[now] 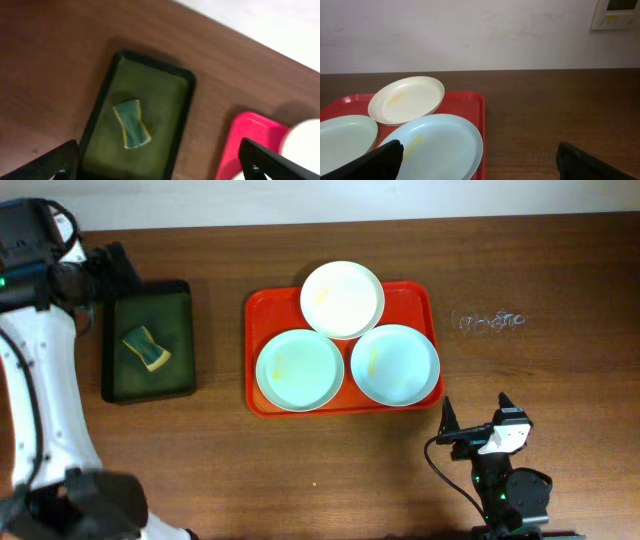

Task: Clean dirty plates on tray and stack at the side
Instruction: 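Reach the left gripper down to the sponge in the black tray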

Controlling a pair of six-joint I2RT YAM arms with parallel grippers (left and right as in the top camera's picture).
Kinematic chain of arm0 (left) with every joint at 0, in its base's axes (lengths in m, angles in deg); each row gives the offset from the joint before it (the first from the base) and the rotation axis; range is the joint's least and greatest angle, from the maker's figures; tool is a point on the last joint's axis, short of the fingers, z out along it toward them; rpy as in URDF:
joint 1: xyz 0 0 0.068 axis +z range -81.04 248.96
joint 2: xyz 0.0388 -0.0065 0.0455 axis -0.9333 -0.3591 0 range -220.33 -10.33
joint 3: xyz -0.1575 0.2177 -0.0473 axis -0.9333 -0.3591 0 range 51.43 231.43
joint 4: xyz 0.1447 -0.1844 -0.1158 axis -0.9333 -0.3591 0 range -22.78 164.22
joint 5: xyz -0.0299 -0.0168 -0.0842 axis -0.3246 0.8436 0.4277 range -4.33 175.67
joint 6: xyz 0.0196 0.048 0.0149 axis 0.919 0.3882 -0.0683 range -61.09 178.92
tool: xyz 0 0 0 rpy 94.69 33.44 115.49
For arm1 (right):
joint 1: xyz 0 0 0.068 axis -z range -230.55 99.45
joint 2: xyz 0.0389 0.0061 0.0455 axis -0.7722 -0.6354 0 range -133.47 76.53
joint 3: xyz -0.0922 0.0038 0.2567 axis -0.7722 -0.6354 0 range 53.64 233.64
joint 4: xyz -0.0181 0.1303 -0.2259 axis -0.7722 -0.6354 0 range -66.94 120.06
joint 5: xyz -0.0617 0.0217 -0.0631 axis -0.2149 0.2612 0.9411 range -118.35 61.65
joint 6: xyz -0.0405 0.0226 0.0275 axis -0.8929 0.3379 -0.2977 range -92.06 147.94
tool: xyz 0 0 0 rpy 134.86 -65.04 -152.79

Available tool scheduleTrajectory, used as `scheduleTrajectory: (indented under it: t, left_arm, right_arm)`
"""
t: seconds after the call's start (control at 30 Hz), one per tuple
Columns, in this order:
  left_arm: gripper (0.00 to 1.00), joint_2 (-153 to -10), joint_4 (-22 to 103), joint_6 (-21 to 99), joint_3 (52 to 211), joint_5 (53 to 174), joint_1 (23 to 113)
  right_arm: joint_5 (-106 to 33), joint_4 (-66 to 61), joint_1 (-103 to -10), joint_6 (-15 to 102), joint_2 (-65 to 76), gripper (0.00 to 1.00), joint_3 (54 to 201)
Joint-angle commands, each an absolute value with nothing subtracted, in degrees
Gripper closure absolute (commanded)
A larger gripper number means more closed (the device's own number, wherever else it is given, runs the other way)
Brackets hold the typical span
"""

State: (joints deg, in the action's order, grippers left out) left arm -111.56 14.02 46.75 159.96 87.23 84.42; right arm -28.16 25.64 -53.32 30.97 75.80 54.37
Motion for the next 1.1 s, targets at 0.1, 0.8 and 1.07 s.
scheduleTrajectory:
  t: [0.1,0.8,1.07]
  left_arm:
    - [0.01,-125.13,13.28,41.35,161.20,86.36,85.91]
    - [0.36,-144.46,20.05,40.11,161.18,81.29,86.76]
    - [0.77,-144.48,19.31,40.13,160.85,81.72,86.76]
  right_arm:
    - [-27.64,25.40,-53.10,31.19,76.21,0.02,53.96]
    - [-27.64,25.40,-53.10,31.19,76.21,0.02,53.96]
    - [-27.64,25.40,-53.10,31.19,76.21,0.01,53.96]
